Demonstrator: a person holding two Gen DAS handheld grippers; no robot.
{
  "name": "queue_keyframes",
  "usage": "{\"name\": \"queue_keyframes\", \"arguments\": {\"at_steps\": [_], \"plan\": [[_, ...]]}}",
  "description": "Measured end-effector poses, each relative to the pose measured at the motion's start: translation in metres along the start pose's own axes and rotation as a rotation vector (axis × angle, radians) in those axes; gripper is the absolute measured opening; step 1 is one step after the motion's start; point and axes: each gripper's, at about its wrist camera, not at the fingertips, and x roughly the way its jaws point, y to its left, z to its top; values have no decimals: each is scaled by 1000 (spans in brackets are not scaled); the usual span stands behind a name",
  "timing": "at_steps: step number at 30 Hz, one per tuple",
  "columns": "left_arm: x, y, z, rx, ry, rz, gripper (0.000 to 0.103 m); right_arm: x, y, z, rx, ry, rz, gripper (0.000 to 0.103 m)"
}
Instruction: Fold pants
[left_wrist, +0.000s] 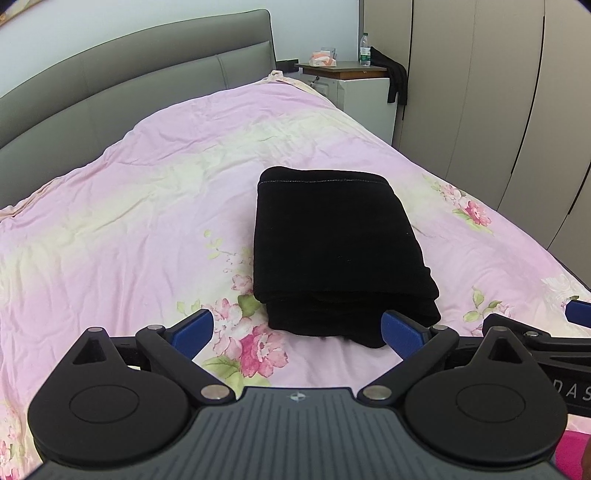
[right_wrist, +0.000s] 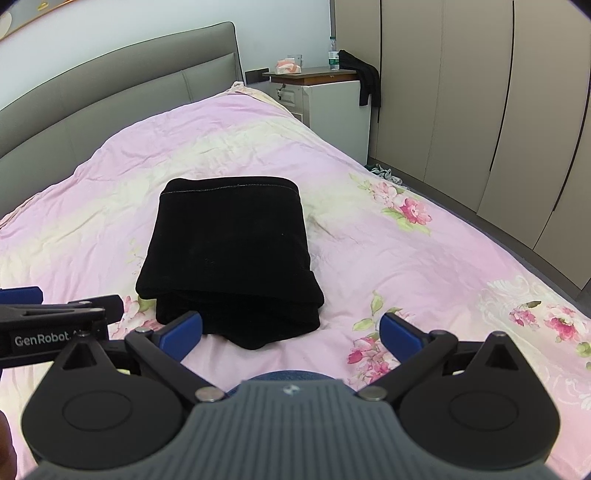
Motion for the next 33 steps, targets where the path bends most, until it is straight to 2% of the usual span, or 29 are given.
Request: {"name": "queue_keyframes", "arguments": {"at_steps": [33], "plan": [[-1, 0, -2, 5, 16, -11, 103, -2, 3, -1, 1, 4, -12, 98]]}}
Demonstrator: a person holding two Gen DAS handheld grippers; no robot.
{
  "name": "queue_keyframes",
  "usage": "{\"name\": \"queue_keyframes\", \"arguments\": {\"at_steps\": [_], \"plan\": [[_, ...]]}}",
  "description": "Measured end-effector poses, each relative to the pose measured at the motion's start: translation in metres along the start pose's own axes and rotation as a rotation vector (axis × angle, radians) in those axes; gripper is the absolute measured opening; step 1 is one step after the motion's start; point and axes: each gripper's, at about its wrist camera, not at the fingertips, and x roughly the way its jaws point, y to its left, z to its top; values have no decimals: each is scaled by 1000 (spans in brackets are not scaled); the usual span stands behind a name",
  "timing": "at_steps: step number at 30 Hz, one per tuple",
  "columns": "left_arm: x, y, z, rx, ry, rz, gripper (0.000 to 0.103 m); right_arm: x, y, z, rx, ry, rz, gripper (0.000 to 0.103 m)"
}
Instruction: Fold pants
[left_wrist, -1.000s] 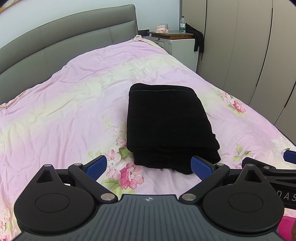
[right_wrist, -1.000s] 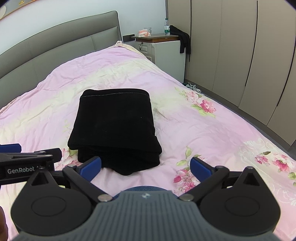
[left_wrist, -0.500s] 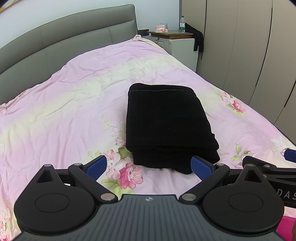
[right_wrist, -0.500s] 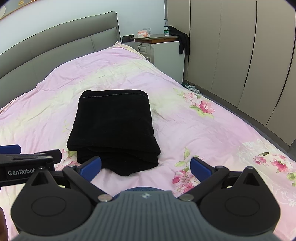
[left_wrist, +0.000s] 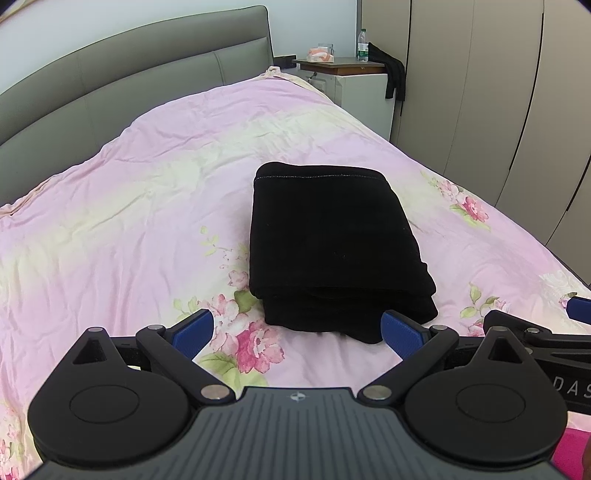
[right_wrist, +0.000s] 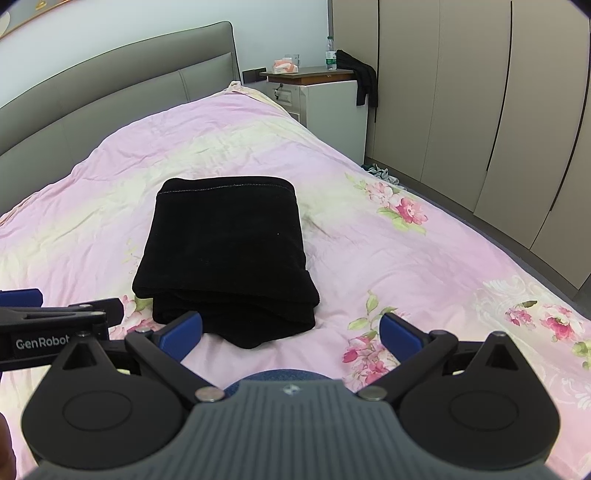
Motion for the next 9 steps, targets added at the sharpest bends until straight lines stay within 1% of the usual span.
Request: {"name": "queue_keyframes", "arguments": {"at_steps": [4, 9], "plan": [[0, 0, -1, 4, -2, -3, 103, 1, -1, -2, 6, 6, -2, 98], [-1, -4, -3, 32, -13, 3, 103, 2, -2, -2, 5, 11, -7, 98]]}}
